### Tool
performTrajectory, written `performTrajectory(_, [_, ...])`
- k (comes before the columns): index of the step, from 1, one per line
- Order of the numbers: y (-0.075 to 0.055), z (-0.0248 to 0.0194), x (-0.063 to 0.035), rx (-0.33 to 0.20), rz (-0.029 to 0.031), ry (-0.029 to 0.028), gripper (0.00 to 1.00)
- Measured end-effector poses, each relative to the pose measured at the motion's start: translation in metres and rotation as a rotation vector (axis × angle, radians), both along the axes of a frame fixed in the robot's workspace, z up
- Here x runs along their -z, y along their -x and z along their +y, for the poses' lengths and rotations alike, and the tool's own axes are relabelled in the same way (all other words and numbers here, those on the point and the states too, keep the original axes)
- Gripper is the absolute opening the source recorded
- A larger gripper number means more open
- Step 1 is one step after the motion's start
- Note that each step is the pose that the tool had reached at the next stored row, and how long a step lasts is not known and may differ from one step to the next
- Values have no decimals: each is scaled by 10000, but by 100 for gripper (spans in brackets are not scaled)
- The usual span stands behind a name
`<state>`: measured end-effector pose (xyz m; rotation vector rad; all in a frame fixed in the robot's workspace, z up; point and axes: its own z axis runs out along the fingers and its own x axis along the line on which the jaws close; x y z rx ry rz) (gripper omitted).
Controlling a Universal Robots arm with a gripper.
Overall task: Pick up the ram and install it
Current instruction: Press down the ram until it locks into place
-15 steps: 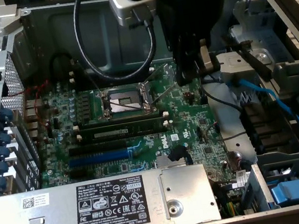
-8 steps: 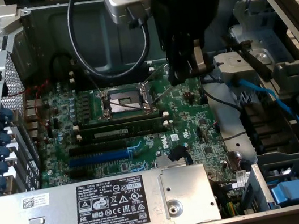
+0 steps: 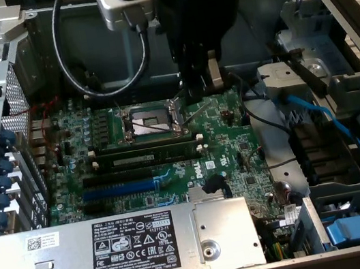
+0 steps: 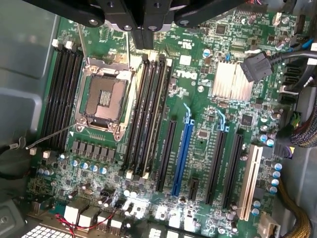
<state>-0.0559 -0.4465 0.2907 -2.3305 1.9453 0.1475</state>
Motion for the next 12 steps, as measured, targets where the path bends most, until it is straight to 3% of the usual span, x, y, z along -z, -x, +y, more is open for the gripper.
performTrajectory(6, [195,42,-13,1,3,-2,11])
performTrajectory(12, [216,47,-13,0,4,-2,11])
